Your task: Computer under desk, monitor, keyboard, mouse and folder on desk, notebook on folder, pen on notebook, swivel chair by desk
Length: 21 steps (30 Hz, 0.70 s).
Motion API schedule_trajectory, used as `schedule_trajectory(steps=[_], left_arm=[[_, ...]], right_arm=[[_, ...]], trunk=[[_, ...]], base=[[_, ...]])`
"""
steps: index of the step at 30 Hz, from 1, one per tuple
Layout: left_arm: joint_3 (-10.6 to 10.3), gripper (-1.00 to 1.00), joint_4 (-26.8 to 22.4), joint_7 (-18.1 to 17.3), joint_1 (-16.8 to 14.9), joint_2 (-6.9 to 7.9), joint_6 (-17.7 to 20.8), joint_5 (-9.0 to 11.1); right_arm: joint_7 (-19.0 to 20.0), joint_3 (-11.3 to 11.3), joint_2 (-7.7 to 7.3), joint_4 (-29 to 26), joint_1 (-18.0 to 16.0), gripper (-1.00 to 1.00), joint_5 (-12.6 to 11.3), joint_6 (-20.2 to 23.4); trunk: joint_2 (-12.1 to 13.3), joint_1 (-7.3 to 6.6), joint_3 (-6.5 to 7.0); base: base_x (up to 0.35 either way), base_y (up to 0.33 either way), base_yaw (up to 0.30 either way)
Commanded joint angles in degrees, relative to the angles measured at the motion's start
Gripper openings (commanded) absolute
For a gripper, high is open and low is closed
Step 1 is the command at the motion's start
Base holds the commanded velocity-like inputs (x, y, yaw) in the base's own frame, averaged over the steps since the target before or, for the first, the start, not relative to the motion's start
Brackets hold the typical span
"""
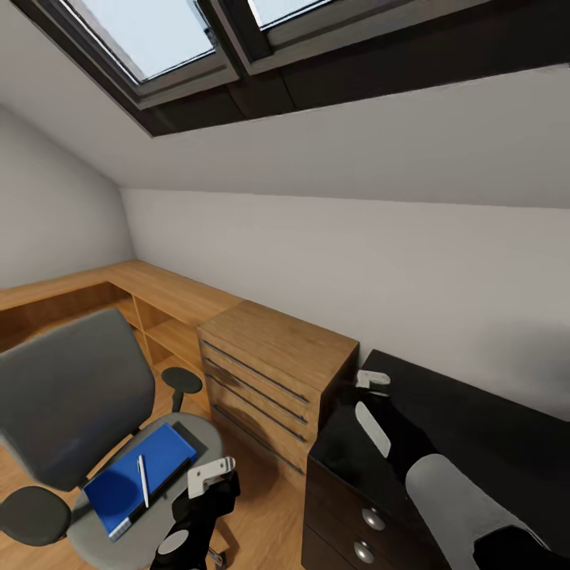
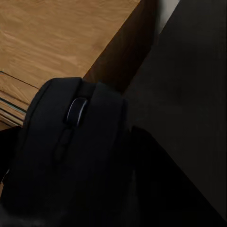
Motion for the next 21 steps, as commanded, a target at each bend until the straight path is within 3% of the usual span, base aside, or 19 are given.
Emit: schedule_trajectory(steps=[1,4,6,9,13,21], left_arm=[[-0.14,1.00,-0.02,0.32,-0.08,0.03,0.42,0.06],[-0.19,1.00,0.06,0.28,-0.08,0.02,0.39,0.04],[-0.20,1.00,0.07,0.31,-0.06,0.02,0.36,0.02],[-0.40,1.00,0.38,0.19,-0.08,0.01,0.57,0.20],[-1.19,1.00,1.44,0.16,-0.08,0.01,0.69,0.03],[-2.03,1.00,1.74,0.12,-0.07,0.01,0.65,0.00]], right_arm=[[-2.27,-0.23,-0.64,-5.11,2.06,-1.00,-1.38,1.73],[-7.46,-2.61,-2.30,-23.83,10.35,-1.00,-4.64,7.07],[-8.77,-3.08,-2.66,-29.98,13.18,-1.00,-5.82,8.84],[-10.61,-3.60,-3.10,-43.76,19.62,-1.00,-8.34,13.78],[-11.07,-3.70,-3.15,-50.36,22.53,-1.00,-10.19,17.95],[-11.16,-3.61,-2.94,-52.85,23.10,-1.00,-10.92,18.88]], trunk=[[0.37,-0.22,0.11],[1.57,-0.88,0.65],[2.37,-1.32,1.01],[3.58,-1.98,1.55],[4.38,-2.42,1.91],[4.38,-2.42,1.91]], base=[[0.000,0.000,0.000],[0.000,0.000,0.000],[0.000,0.000,0.000],[0.000,0.000,0.000],[0.000,0.000,0.000],[0.000,0.000,0.000]])
